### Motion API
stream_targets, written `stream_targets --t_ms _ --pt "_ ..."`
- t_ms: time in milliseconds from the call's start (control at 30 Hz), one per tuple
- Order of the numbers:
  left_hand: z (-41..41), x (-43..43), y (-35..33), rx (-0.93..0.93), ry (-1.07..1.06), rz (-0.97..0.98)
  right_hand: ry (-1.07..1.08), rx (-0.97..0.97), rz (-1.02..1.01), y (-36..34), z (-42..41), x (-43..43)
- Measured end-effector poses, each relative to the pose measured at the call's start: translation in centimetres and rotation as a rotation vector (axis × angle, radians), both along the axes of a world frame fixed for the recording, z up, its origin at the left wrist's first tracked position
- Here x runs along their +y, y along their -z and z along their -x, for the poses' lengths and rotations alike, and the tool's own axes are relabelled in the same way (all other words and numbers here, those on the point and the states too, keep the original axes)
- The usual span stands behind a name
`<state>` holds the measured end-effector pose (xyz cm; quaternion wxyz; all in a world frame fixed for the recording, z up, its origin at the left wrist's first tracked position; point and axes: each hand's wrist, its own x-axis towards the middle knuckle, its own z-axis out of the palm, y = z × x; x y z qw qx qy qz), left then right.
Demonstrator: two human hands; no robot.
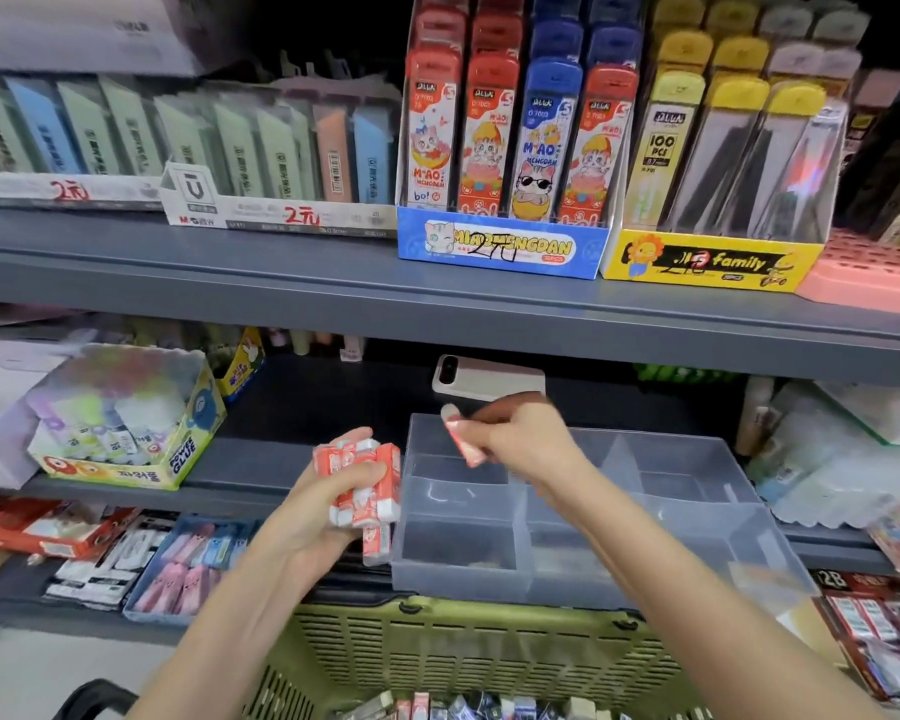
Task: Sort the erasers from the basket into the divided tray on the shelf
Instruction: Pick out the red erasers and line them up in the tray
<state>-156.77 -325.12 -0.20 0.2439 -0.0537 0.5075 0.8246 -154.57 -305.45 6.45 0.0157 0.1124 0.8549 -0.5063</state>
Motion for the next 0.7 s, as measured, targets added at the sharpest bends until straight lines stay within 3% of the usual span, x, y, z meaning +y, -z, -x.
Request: stream_targets --t_ms 133,233,367,600,667,700 --pt "-1.1 0.6 0.6 -0.026 0.083 0.006 -0.133 -0.393 -0.172 1.5 3.2 -1.6" --pt "-1.3 0.6 0.5 -0.027 0.082 -0.001 -0.107 -0.501 -0.121 2.9 4.1 -1.9" --pt "-1.2 0.5 0.5 -0.034 0.05 -0.03 -0.111 -0.488 -0.152 4.3 4.5 -1.7" --pt "-1.2 0.7 0.5 -0.059 -0.019 -0.043 -0.362 -0.43 -0.716 4.4 5.1 -2.0" --pt "-1.2 0.7 0.5 -0.062 -0.03 -0.04 -0.337 -0.286 -0.63 4.2 4.5 -2.0" --pt "-1.1 0.7 0.5 -0.067 -0.034 -0.043 -0.307 -0.223 -0.472 3.9 4.0 -1.9"
